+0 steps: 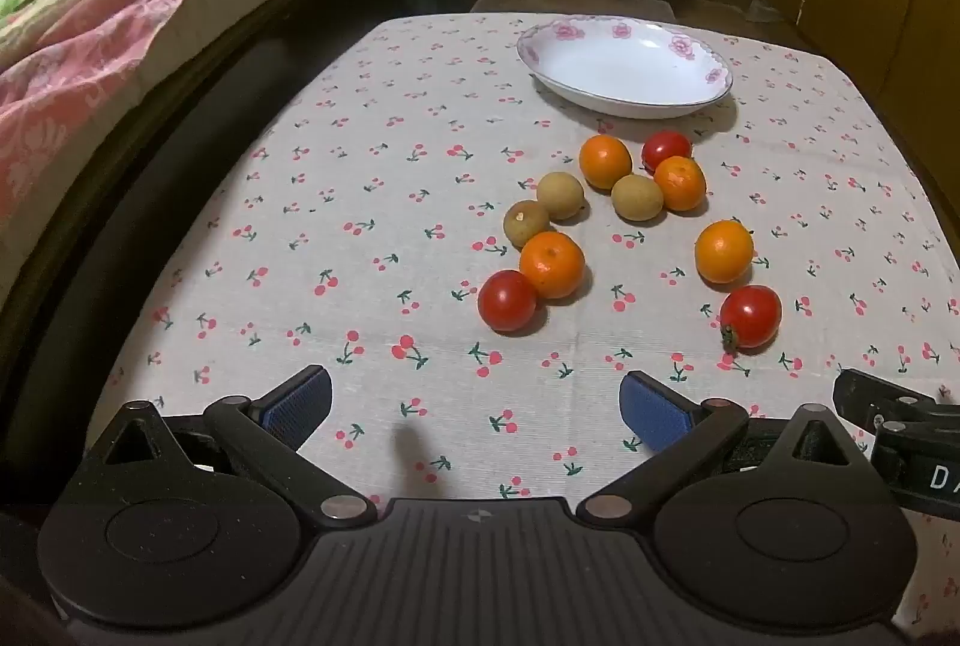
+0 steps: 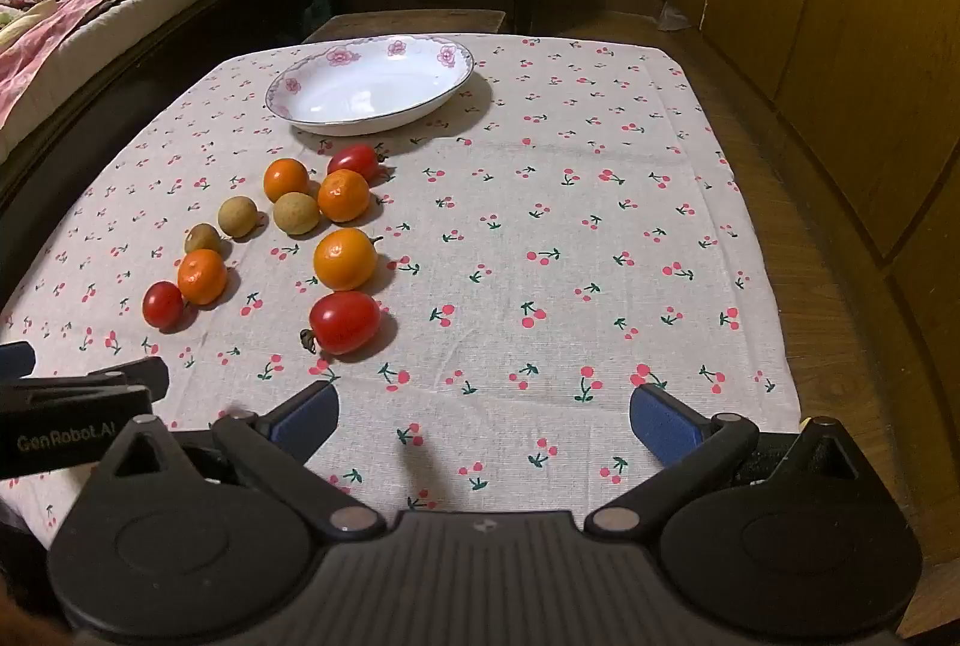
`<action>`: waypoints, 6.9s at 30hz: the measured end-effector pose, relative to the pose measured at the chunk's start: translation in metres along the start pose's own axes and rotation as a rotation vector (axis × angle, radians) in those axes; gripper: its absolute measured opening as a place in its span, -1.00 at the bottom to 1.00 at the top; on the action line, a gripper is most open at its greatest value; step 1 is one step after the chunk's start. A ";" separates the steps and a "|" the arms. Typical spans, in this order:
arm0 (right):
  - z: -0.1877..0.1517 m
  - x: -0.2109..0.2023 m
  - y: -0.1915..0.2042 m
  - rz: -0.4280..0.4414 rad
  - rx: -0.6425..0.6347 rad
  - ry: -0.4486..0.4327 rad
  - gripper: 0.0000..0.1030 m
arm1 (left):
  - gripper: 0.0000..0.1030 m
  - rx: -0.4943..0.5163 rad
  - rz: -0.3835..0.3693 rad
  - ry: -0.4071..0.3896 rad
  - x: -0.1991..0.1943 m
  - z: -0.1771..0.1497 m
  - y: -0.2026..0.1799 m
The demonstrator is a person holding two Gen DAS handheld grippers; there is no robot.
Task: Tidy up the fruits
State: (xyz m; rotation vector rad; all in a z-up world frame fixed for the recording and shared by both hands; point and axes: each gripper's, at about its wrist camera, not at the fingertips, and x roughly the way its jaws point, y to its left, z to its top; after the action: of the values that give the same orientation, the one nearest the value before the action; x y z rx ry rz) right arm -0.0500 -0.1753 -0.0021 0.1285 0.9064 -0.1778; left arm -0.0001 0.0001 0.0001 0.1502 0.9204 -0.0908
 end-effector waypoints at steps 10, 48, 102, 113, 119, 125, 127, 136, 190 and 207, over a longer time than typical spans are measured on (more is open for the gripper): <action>0.000 0.000 -0.001 0.004 0.002 0.001 1.00 | 1.00 -0.007 -0.007 0.023 0.005 -0.001 0.002; -0.001 0.005 0.003 0.002 -0.001 0.010 1.00 | 1.00 -0.010 -0.038 0.044 0.007 -0.002 -0.002; -0.004 0.008 0.007 0.004 -0.005 0.020 1.00 | 1.00 -0.012 -0.043 0.047 0.006 -0.003 -0.005; 0.005 0.014 0.009 0.036 -0.024 0.033 0.99 | 0.97 -0.028 -0.056 0.035 0.007 0.001 0.000; 0.014 0.021 0.012 0.083 -0.026 0.047 0.90 | 0.97 -0.041 -0.057 0.033 0.011 0.010 0.008; 0.021 0.030 0.020 0.139 -0.055 0.061 0.63 | 0.94 -0.046 -0.062 0.031 0.016 0.017 0.015; 0.024 0.034 0.023 0.160 -0.064 0.070 0.52 | 0.93 -0.044 -0.061 0.035 0.018 0.018 0.017; 0.032 0.053 0.035 0.209 -0.102 0.101 0.29 | 0.88 -0.024 -0.072 0.047 0.030 0.024 0.021; 0.034 0.034 0.002 0.235 -0.151 0.054 -0.82 | -0.35 0.044 -0.143 0.037 0.044 0.025 0.012; 0.050 0.044 0.002 0.288 -0.142 0.038 -0.20 | -0.35 -0.023 -0.227 0.060 0.050 0.028 0.018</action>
State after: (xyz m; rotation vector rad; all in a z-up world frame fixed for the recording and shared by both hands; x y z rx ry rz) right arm 0.0156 -0.1871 -0.0058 0.1296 0.9245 0.1570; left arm 0.0543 0.0127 -0.0217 0.0264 0.9963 -0.2873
